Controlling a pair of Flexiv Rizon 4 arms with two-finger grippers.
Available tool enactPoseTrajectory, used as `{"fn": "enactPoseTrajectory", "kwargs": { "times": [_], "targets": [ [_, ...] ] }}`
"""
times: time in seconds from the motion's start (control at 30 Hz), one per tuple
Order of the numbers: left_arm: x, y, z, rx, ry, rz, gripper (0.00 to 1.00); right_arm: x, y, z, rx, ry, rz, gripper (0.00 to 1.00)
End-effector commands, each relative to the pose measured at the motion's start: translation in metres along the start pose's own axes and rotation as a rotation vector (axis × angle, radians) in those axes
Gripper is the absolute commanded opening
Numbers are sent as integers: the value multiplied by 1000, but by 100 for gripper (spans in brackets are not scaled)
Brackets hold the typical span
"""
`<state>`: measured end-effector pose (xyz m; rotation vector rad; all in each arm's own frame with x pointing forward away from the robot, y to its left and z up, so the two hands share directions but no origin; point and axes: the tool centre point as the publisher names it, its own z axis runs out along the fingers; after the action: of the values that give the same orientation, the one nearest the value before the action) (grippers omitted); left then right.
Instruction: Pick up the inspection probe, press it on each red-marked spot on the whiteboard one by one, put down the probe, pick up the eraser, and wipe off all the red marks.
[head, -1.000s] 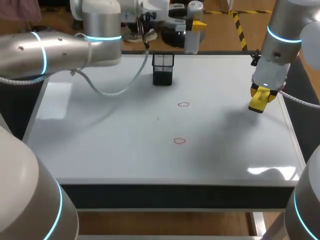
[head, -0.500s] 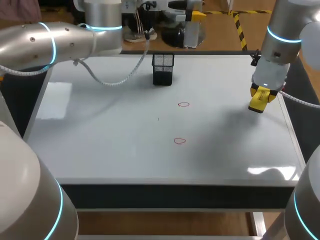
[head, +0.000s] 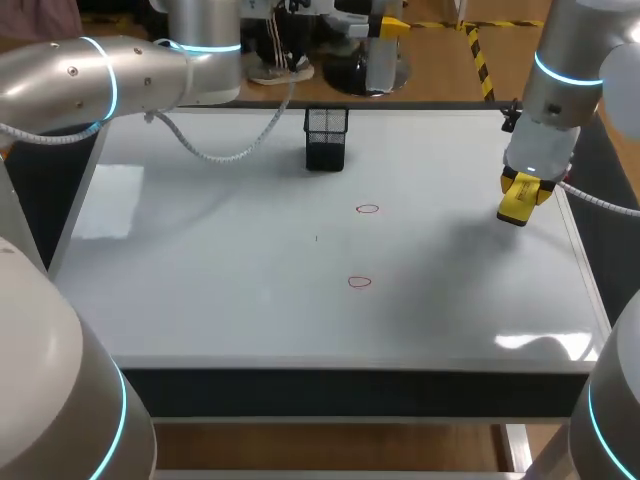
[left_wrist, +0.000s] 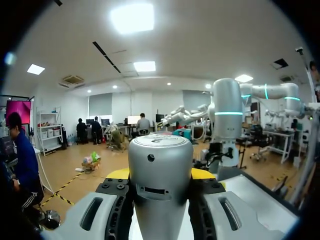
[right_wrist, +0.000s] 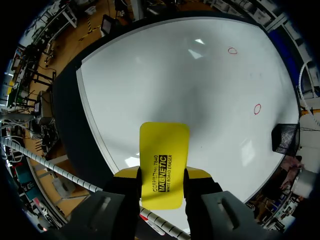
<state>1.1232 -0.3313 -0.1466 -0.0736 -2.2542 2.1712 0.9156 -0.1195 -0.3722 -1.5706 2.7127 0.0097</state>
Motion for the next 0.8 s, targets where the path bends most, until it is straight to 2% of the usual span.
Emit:
{"fn": "enactPoseTrajectory", "kwargs": {
  "times": [0.03,0.23,0.57,0.8],
  "targets": [
    [-1,-1,0,-1,4,-1,0,0,-1,0,1,2,-2,0],
    [-1,-1,0,-1,4,-1,0,0,-1,0,1,2,-2,0],
    [-1,-1,0,-1,4,-1,0,-61,17,2,-1,15,-168,0],
    [-1,-1,0,-1,4,-1,0,-115,41,6,-13,5,-306,0]
  ]
}}
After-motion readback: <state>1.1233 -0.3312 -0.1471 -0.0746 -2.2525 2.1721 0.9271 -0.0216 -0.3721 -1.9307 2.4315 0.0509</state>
